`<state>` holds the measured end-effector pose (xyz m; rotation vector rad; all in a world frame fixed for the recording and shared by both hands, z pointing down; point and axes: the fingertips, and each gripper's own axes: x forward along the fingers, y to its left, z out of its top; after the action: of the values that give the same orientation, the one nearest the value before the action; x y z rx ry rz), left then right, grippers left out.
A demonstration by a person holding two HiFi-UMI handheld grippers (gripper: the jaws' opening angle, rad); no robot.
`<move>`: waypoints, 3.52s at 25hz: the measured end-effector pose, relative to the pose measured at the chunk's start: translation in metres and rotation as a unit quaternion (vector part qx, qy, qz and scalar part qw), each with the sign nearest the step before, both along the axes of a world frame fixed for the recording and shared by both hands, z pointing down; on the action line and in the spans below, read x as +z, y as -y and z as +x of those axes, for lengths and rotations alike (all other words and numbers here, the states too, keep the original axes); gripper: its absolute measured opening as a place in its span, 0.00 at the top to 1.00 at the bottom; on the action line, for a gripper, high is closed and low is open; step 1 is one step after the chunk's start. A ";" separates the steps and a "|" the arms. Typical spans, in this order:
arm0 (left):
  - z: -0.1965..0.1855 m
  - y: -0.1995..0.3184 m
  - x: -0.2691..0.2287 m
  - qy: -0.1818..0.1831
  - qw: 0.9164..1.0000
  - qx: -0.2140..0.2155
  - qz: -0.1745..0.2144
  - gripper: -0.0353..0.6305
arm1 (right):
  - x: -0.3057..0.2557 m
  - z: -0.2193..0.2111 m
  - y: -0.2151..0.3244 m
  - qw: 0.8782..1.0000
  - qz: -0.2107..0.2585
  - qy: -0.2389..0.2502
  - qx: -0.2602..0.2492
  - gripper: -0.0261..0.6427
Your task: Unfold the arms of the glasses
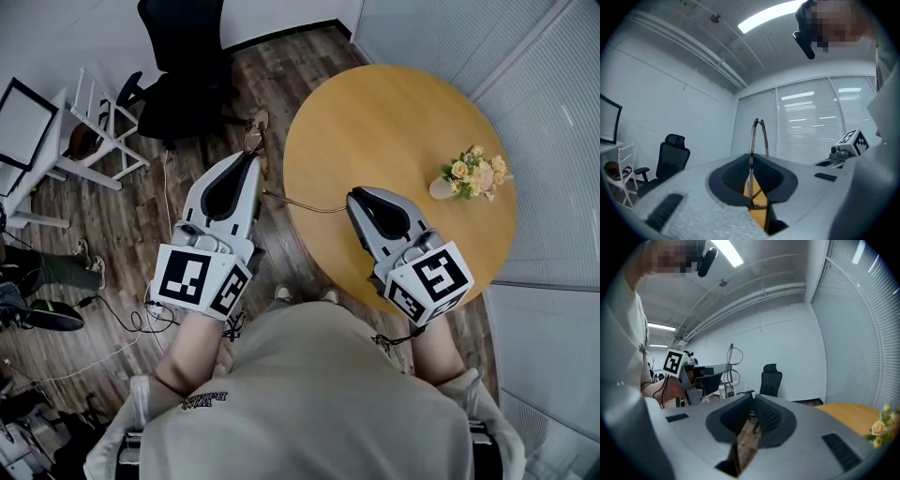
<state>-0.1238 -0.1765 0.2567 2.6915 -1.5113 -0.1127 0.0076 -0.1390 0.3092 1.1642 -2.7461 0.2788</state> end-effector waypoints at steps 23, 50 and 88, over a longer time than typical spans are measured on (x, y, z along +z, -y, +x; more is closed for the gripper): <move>0.021 0.004 0.011 0.047 0.999 0.015 0.005 0.89 | -0.056 -0.017 0.007 0.992 0.084 -0.052 -0.080 0.89; 0.067 0.005 0.020 0.058 0.996 0.071 -0.009 0.89 | 0.014 -0.080 0.020 0.951 0.029 -0.240 -0.193 0.89; 0.037 0.015 0.050 0.163 0.987 0.012 -0.008 0.89 | -0.040 0.010 0.026 0.968 0.072 -0.224 -0.092 0.89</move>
<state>-0.0868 -0.1919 0.3064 2.8199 -1.5434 0.3558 0.0172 -0.1647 0.2696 0.8608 -2.4717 -0.1890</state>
